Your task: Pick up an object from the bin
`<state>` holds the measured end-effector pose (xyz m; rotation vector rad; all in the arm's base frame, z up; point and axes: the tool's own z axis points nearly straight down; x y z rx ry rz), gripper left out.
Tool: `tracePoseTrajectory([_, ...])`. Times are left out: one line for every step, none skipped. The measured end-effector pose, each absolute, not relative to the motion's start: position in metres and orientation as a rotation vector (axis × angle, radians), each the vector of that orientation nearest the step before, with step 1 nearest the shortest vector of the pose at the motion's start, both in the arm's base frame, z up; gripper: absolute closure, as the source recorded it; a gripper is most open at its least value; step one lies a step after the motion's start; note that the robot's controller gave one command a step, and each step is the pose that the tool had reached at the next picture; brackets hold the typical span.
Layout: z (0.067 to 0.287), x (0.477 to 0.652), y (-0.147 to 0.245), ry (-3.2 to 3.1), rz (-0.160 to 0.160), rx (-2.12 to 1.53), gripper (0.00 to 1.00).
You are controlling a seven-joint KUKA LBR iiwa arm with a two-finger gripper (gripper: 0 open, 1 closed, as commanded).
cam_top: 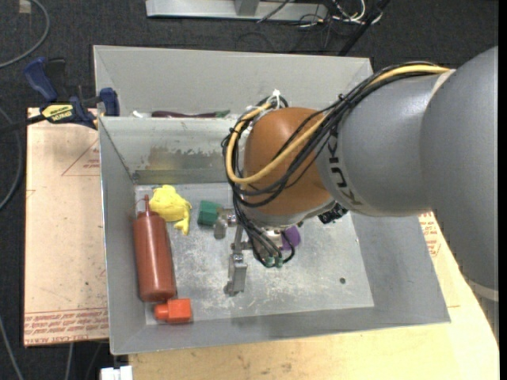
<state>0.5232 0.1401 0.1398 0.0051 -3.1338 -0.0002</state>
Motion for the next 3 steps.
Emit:
tracePoseTrajectory([0.144, 0.525, 0.14, -3.141, -0.002, 0.001, 0.0])
tracePoseTrajectory([0.15, 0.522, 0.112, -3.136, -0.005, 0.098, 0.0])
tracePoseTrajectory([0.188, 0.542, 0.076, -3.135, -0.001, 0.147, 0.0])
